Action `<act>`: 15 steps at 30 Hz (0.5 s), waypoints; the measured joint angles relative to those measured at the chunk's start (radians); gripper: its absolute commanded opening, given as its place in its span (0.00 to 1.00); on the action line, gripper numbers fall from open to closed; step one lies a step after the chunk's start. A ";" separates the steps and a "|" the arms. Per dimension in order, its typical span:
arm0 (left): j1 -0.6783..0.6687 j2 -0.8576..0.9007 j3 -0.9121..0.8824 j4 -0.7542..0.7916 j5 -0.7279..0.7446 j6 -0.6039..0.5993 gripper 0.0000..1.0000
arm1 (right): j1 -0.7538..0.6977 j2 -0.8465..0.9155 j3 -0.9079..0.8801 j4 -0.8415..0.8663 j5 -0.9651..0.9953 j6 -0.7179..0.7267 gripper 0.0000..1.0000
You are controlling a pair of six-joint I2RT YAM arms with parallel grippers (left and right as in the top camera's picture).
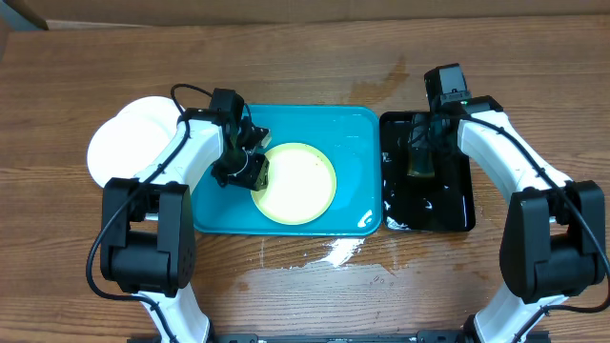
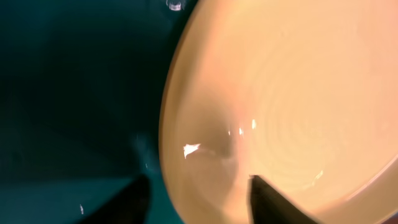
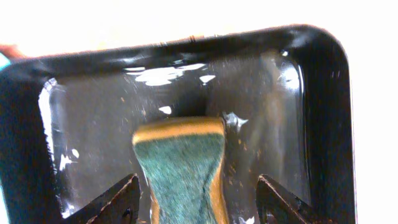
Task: Clean dirty plates on tray and stack at the side
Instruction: 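Dip and rinse the sponge in the black tray's water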
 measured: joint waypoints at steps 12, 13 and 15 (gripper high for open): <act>0.000 0.000 -0.005 -0.051 0.000 -0.161 0.20 | 0.000 0.000 -0.067 0.053 -0.011 0.000 0.61; 0.000 0.000 -0.008 -0.051 -0.001 -0.164 0.17 | 0.000 0.000 -0.074 0.056 -0.018 0.000 0.61; 0.000 0.000 -0.011 -0.047 -0.002 -0.174 0.07 | 0.000 0.000 -0.081 0.066 -0.031 0.002 0.64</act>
